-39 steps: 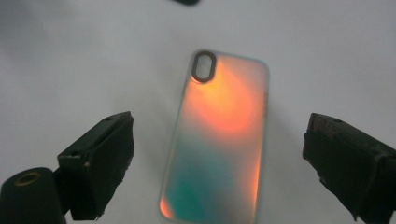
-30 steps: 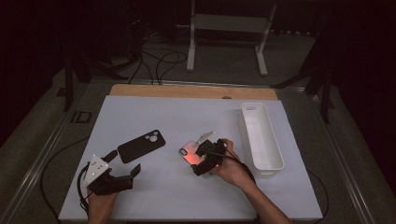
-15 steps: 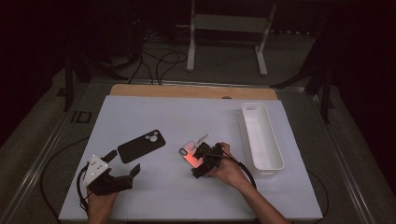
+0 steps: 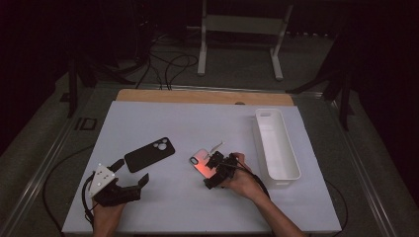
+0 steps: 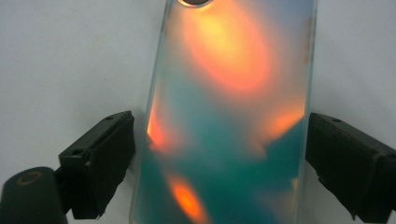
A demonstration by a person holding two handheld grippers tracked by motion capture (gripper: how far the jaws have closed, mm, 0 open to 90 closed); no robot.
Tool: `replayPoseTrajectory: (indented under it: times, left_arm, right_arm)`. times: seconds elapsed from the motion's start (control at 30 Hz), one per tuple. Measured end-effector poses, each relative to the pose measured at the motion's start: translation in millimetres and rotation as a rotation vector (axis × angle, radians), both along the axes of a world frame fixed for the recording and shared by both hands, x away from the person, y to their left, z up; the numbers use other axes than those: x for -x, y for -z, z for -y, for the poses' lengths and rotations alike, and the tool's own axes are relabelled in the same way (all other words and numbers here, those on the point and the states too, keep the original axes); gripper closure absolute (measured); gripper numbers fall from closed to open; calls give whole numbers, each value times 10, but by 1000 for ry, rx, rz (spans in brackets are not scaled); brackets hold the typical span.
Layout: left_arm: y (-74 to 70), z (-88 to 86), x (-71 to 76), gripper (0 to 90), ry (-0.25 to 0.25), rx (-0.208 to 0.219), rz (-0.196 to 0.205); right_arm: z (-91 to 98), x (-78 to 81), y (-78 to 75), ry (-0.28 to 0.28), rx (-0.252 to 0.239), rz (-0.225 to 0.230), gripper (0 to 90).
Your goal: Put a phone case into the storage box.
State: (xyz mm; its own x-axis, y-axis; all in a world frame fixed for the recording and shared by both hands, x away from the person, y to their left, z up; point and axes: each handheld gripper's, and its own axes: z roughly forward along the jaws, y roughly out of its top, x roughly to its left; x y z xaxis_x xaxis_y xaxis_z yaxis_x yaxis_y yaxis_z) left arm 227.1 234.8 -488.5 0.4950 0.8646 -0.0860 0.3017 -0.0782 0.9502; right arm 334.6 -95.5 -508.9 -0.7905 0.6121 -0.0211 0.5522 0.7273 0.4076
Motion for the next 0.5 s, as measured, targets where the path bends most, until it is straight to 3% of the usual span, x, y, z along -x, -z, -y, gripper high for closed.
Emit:
replayPoseTrajectory:
  times: [0.5]
  left_arm:
    - [7, 12, -8, 6, 5, -6, -7]
  right_arm:
    - [7, -22, 0, 1, -8, -31, 123]
